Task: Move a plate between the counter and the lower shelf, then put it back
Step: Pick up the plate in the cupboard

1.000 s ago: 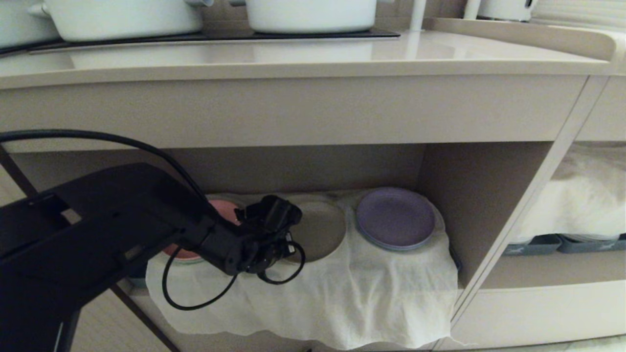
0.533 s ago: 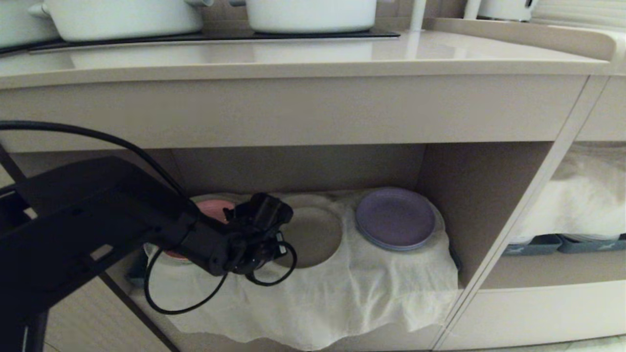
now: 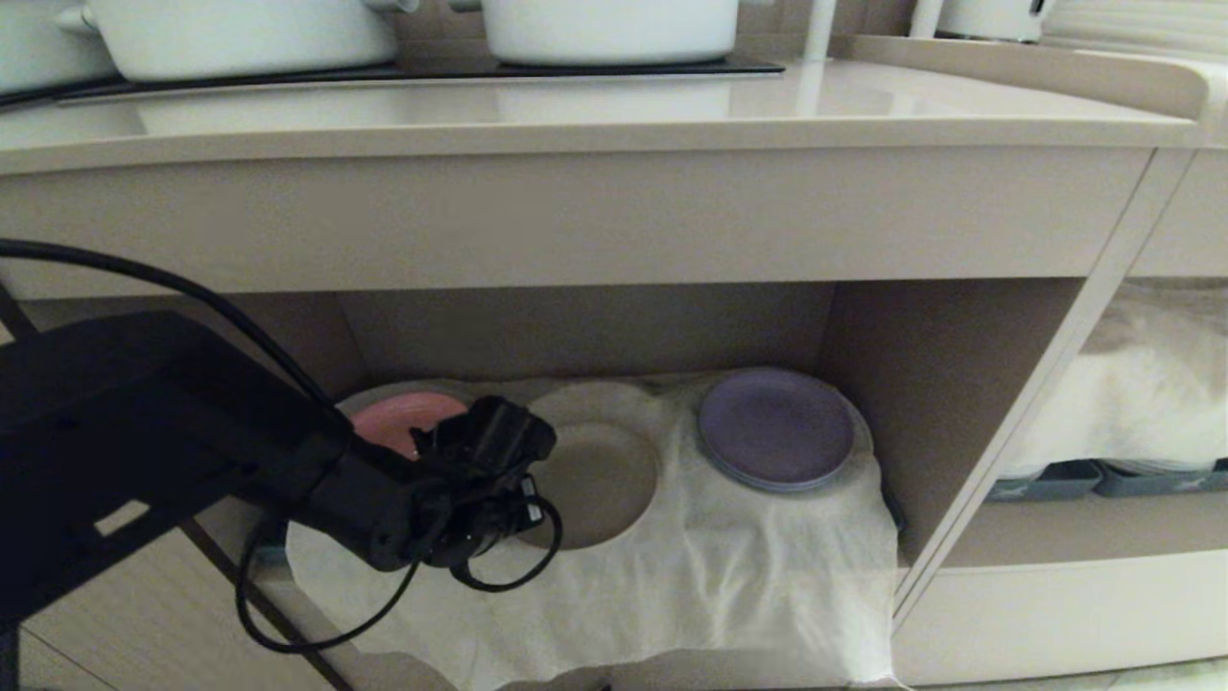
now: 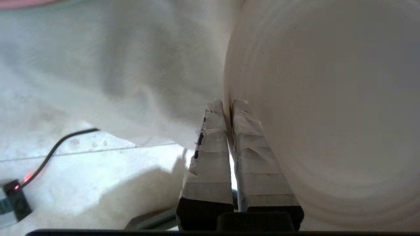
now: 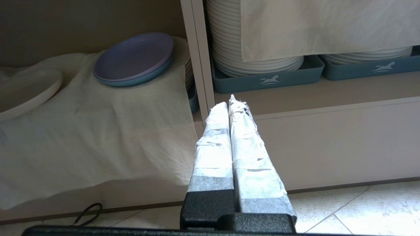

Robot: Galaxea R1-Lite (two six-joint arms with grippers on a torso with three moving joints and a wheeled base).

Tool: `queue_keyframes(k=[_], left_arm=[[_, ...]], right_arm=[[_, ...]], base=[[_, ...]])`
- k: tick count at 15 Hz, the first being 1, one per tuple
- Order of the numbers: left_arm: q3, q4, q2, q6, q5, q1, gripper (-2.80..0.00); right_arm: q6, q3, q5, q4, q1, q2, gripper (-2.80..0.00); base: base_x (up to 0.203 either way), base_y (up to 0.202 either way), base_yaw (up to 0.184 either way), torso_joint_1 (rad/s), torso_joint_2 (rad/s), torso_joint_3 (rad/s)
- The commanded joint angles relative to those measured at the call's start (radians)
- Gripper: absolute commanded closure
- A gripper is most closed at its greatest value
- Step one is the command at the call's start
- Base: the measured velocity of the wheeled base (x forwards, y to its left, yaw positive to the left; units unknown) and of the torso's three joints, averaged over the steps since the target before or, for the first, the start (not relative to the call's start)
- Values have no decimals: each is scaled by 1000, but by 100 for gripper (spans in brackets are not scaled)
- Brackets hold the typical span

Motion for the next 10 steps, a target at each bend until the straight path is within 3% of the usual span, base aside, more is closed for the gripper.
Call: queue_keyframes(k=[1,10], left_arm=[[18,-2,-32,-5,2,-1,0],[133,-2,-146,-6,4,-7,0]], right_arm=[[0,0,0,0,0,0,0],[0,0,0,0,0,0,0]], base=[[0,0,0,0,0,0],[0,0,0,0,0,0]])
